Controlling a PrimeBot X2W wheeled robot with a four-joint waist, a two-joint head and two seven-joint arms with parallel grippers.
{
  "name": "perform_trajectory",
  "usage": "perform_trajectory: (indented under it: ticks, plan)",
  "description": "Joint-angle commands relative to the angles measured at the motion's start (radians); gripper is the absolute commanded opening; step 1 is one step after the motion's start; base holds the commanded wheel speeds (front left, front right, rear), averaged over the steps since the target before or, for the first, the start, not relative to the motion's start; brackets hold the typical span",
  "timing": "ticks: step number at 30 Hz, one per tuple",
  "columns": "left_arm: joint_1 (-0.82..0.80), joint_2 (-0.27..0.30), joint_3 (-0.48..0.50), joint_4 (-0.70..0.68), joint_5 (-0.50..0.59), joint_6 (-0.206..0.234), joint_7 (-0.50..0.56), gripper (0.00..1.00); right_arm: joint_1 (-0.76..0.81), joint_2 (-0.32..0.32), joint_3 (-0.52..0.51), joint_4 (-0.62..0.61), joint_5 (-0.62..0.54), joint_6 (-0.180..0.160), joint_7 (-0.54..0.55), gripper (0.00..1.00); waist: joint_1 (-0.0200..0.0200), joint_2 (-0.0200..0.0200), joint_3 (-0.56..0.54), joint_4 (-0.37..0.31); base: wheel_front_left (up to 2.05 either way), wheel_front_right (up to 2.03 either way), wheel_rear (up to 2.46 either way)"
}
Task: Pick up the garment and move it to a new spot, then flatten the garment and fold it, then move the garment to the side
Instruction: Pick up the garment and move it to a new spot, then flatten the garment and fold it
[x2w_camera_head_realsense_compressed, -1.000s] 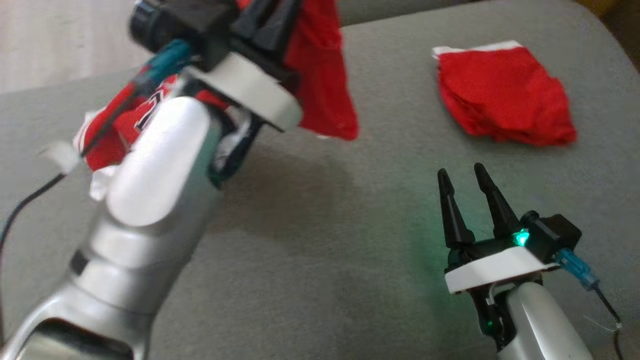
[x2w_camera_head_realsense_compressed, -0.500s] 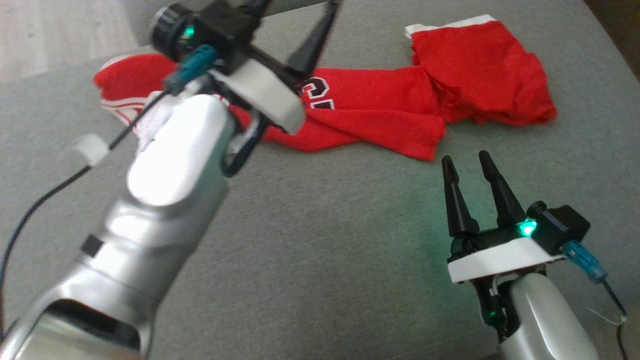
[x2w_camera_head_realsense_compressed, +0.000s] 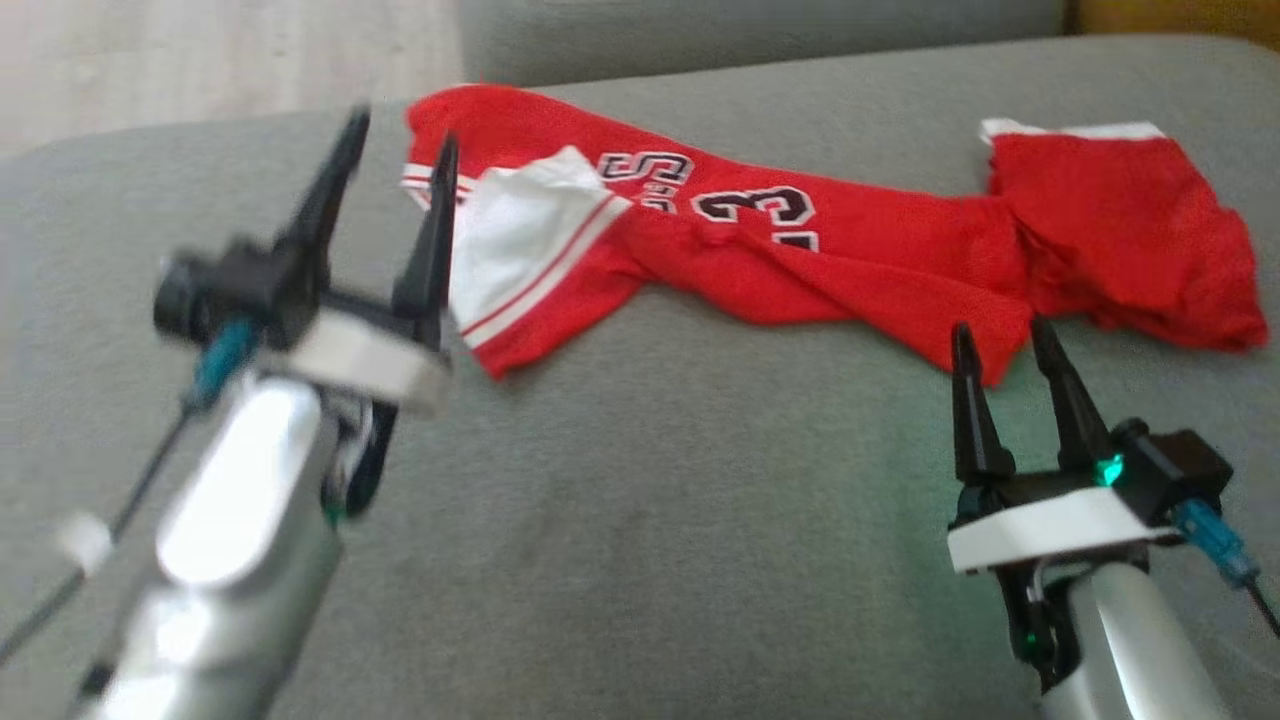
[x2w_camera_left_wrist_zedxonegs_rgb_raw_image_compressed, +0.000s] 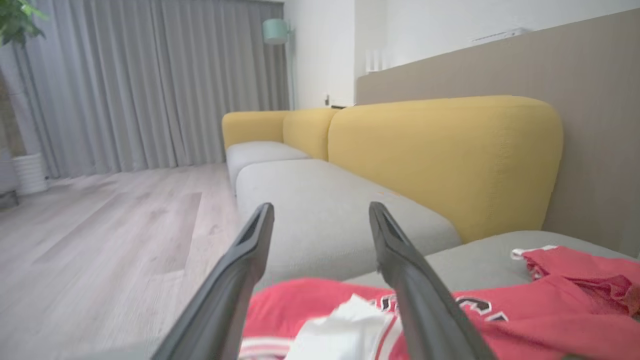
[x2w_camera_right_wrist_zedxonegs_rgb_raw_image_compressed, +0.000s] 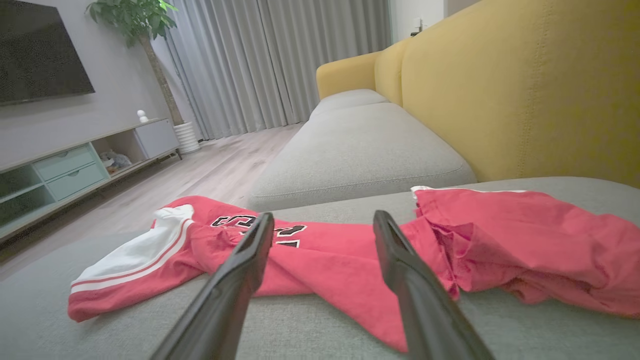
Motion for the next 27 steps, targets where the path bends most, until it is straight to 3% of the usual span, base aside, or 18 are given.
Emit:
perform_trajectory:
  ticks: [1,9,16,22,27]
  plan:
    - [0.048,0.037,0.052,-0.06,-0.018,0.024,-0.016,1.0,0.01,-0.002,0.013,-0.029,-0.014,-0.001,-0.011,1.0,0.0,0.0,-0.038,0.055,0.0,0.0,0.0]
    - [0.293,0.018,0.077,-0.142,-0.06,0.08,-0.031,1.0,0.037,-0.002,0.013,-0.027,-0.023,-0.001,-0.011,1.0,0.0,0.0,-0.051,0.089,0.0,0.0,0.0]
    - [0.272,0.032,0.073,-0.146,-0.035,0.092,-0.008,1.0,0.018,-0.002,0.031,-0.034,-0.029,-0.001,-0.011,1.0,0.0,0.0,-0.008,0.059,0.0,0.0,0.0]
    - [0.137,0.043,0.048,-0.073,-0.025,0.052,0.079,1.0,-0.004,-0.002,0.04,-0.046,-0.029,-0.001,-0.011,1.0,0.0,0.0,0.078,0.002,0.0,0.0,0.0]
    - [-0.079,0.065,-0.03,0.097,0.057,-0.018,0.173,1.0,-0.035,-0.002,0.049,-0.062,-0.028,-0.001,-0.011,1.0,0.0,0.0,0.17,-0.067,0.0,0.0,0.0]
